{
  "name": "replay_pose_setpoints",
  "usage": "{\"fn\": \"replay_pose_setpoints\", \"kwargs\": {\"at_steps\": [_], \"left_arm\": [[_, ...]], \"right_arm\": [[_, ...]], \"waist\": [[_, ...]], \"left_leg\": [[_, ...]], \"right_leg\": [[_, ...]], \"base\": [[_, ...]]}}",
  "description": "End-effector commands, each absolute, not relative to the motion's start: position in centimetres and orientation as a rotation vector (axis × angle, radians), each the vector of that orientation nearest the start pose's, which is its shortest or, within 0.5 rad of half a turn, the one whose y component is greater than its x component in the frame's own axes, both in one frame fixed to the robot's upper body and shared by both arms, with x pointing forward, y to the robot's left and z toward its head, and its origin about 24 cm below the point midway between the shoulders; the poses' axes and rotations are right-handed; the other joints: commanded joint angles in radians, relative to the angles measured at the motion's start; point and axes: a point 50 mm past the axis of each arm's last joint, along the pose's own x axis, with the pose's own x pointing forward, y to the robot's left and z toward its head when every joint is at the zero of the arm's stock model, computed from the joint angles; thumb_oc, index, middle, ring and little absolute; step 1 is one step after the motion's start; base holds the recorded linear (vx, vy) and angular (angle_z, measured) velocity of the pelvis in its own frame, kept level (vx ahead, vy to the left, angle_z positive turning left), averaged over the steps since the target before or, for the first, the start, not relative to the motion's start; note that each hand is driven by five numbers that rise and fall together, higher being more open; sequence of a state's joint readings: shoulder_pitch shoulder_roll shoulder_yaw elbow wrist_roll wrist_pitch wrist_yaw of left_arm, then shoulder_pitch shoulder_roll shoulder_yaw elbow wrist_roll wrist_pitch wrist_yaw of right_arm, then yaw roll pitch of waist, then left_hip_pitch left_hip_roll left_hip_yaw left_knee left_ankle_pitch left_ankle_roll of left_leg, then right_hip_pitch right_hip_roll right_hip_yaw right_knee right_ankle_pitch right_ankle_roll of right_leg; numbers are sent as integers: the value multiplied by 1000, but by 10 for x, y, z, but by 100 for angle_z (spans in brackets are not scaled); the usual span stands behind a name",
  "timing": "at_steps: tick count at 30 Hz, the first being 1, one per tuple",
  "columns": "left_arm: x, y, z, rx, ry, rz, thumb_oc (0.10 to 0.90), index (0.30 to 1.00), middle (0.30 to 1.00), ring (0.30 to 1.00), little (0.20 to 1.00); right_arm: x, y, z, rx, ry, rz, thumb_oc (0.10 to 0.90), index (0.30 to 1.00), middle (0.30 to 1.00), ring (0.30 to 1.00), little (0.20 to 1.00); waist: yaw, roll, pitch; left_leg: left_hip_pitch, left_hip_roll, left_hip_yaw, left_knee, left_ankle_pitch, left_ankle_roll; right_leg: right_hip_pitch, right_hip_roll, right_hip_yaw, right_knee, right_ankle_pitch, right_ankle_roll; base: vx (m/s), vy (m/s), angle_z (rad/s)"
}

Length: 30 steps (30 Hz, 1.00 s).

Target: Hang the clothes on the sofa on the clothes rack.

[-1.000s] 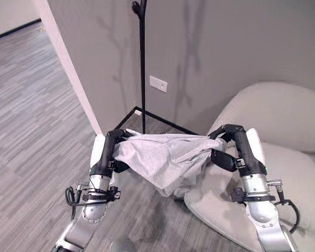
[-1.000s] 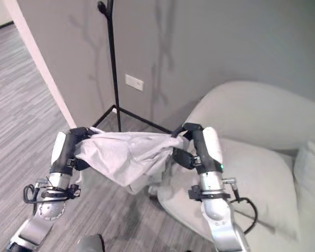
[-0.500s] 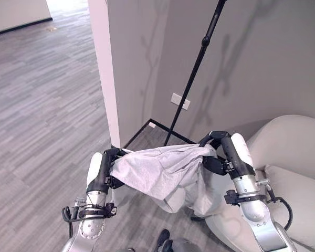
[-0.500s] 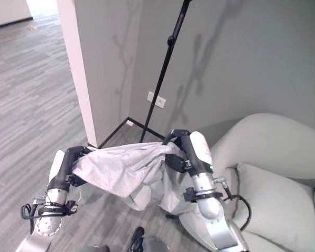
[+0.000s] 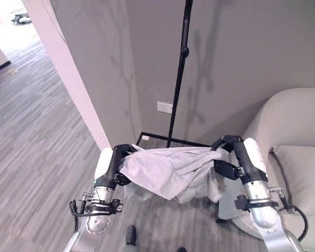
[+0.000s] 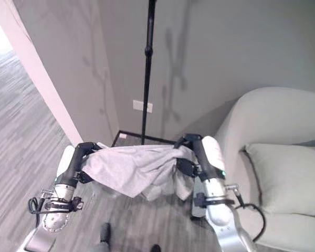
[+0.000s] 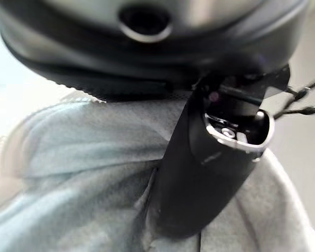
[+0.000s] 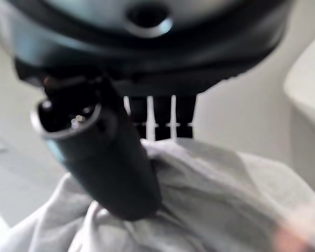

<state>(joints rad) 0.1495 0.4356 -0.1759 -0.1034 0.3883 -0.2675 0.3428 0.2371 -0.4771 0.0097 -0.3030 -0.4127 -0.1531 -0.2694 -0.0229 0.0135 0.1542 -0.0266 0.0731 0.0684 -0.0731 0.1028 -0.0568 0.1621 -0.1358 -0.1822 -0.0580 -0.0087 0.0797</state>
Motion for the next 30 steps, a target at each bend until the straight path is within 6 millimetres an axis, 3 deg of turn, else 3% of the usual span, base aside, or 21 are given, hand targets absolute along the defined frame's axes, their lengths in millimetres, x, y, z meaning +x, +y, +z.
{"fn": "replay_pose_setpoints", "kwargs": {"at_steps": [1, 2, 3, 4, 5, 6, 8, 9, 12, 14, 15, 16, 19, 20, 22, 24, 30], "left_arm": [[225, 253, 152, 859, -689, 516, 400, 300, 300, 300, 300], [226, 253, 153, 861, -694, 521, 400, 300, 300, 300, 300], [233, 253, 174, 886, -782, 582, 400, 300, 300, 300, 300], [234, 253, 175, 886, -787, 585, 400, 300, 300, 300, 300], [240, 250, 188, 881, -850, 613, 400, 300, 300, 300, 300], [243, 248, 195, 884, -882, 622, 400, 300, 300, 300, 300], [247, 246, 202, 882, -912, 634, 400, 300, 300, 300, 300], [249, 243, 213, 882, -961, 647, 400, 300, 300, 300, 300], [251, 238, 226, 864, -1020, 668, 400, 300, 300, 300, 300], [254, 233, 239, 858, -1079, 670, 400, 300, 300, 300, 300], [256, 227, 249, 844, -1131, 674, 400, 300, 300, 300, 300], [257, 226, 254, 832, -1153, 689, 400, 300, 300, 300, 300], [258, 221, 261, 831, -1193, 699, 400, 300, 300, 300, 300], [257, 224, 265, 846, -1200, 722, 400, 300, 300, 300, 300], [256, 224, 268, 863, -1210, 732, 400, 300, 300, 300, 300], [256, 228, 274, 866, -1219, 757, 400, 300, 300, 300, 300], [273, 238, 302, 920, -1226, 853, 400, 300, 300, 300, 300]], "right_arm": [[210, -274, 168, -1026, -572, -662, 400, 300, 300, 300, 300], [210, -274, 169, -1025, -576, -666, 400, 300, 300, 300, 300], [213, -273, 179, -1053, -615, -719, 400, 300, 300, 300, 300], [213, -273, 180, -1052, -619, -723, 400, 300, 300, 300, 300], [216, -273, 194, -1099, -680, -786, 400, 300, 300, 300, 300], [217, -272, 202, -1104, -714, -813, 400, 300, 300, 300, 300], [219, -271, 211, -1110, -753, -854, 400, 300, 300, 300, 300], [221, -269, 223, -1104, -812, -912, 400, 300, 300, 300, 300], [221, -266, 237, -1072, -878, -977, 400, 300, 300, 300, 300], [221, -267, 252, -1078, -927, -1043, 400, 300, 300, 300, 300], [222, -269, 260, -1090, -951, -1095, 400, 300, 300, 300, 300], [221, -270, 264, -1101, -971, -1125, 400, 300, 300, 300, 300], [219, -269, 275, -1170, -1017, -1163, 400, 300, 300, 300, 300], [216, -269, 278, -1171, -1021, -1161, 400, 300, 300, 300, 300], [212, -265, 284, -1175, -1064, -1168, 400, 300, 300, 300, 300], [210, -258, 298, -1189, -1151, -1146, 400, 300, 300, 300, 300], [216, -255, 323, -1200, -1256, -1126, 400, 300, 300, 300, 300]], "waist": [[22, -25, -108], [27, -28, -102], [17, -28, -103], [20, -29, -97], [9, -25, -86], [5, -18, -78], [2, -11, -64], [1, -3, -73], [-2, -16, -74], [-6, -21, -78], [-13, -26, -82], [-20, -32, -84], [-22, -39, -89], [-22, -47, -99], [-17, -63, -122], [-18, -62, -156], [-29, -30, -186]], "left_leg": [[99, -15, 17, -8, -125, 13], [97, -18, 23, -10, -118, 17], [137, -43, 31, -12, -148, 45], [134, -45, 35, -12, -142, 48], [173, -62, 49, -12, -168, 76], [186, -67, 57, -13, -166, 90], [201, -72, 66, -13, -175, 102], [232, -77, 92, -14, -196, 111], [245, -91, 107, -14, -217, 107], [241, -80, 106, -14, -224, 89], [243, -64, 96, -14, -237, 65], [246, -56, 91, -14, -236, 52], [258, -42, 94, -14, -249, 33], [268, -41, 95, -14, -259, 27], [287, -35, 97, -14, -266, 18], [296, 13, 103, -14, -254, -5], [277, 106, 111, -3, -197, -60]], "right_leg": [[-54, -46, -5, 130, -60, 48], [-66, -50, 3, 144, -61, 49], [-106, -65, 18, 271, -57, 64], [-116, -68, 22, 282, -54, 65], [-165, -98, 22, 439, 2, 82], [-194, -104, 14, 508, 35, 78], [-233, -116, 0, 601, 39, 80], [-260, -157, -69, 655, 64, 81], [-274, -200, -119, 608, 62, 84], [-272, -211, -142, 470, 60, 84], [-275, -213, -117, 323, 71, 100], [-281, -218, -97, 253, 106, 108], [-270, -223, -63, 134, 172, 134], [-249, -219, -50, 91, 166, 136], [-226, -202, -53, 78, 185, 142], [-199, -149, -64, 47, 156, 133], [-155, -51, -82, -24, 113, 96]], "base": [[154, 283, -36], [175, 284, -25], [62, 184, -33], [166, 345, -46], [42, 265, -30], [84, 342, -17], [38, 187, -24], [94, 137, -17], [82, 4, -12], [110, -200, -4], [188, -317, 6], [166, -241, 0], [173, -142, -6], [260, -173, -4], [264, -179, -2], [269, -263, 0], [146, -181, -12]]}}
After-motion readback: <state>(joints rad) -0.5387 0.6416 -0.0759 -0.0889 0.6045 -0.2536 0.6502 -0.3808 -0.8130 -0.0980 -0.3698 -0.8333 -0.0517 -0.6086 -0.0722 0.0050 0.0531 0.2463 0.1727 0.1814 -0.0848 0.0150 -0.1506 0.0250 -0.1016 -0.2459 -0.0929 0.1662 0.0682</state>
